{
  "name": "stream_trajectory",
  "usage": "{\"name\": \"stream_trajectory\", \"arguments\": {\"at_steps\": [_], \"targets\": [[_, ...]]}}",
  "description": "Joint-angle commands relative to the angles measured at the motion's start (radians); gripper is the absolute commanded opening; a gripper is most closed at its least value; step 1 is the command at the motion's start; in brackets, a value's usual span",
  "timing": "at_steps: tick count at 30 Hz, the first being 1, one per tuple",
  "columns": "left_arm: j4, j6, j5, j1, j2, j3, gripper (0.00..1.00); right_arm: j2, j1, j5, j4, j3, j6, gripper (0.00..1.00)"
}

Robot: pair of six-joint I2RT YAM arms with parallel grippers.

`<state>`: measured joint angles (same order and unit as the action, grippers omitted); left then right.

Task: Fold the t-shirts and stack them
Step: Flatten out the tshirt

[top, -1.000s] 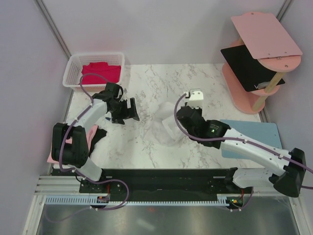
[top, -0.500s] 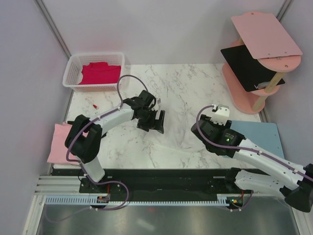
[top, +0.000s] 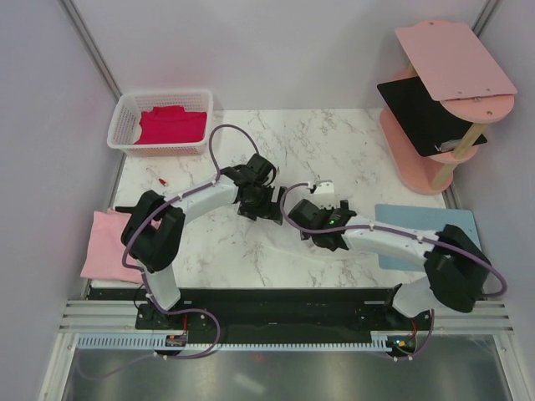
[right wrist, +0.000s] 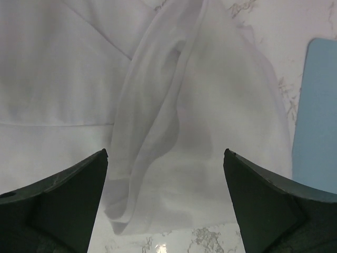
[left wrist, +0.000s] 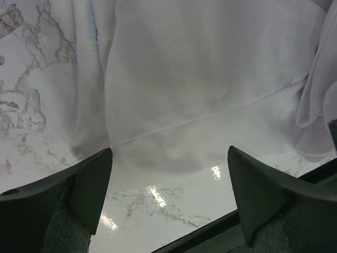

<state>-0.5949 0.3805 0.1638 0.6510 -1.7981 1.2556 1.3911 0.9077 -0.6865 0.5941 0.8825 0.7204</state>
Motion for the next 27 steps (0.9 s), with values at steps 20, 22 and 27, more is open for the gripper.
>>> {"name": "stream_trajectory", "arguments": {"at_steps": [20, 22, 27], "targets": [[0.014, 0.041, -0.125, -0.014, -0.125, 0.045, 0.94, -0.065, -0.001, -0.309, 0.087, 0.087, 0.086, 0.0], [0.012, 0.044, -0.125, -0.017, -0.141, 0.048, 0.8, -0.183, -0.007, -0.334, 0.147, 0.046, 0.166, 0.0], [0.007, 0.052, -0.135, -0.027, -0.171, 0.054, 0.02, -0.487, -0.046, -0.324, 0.257, -0.115, 0.347, 0.0]]}}
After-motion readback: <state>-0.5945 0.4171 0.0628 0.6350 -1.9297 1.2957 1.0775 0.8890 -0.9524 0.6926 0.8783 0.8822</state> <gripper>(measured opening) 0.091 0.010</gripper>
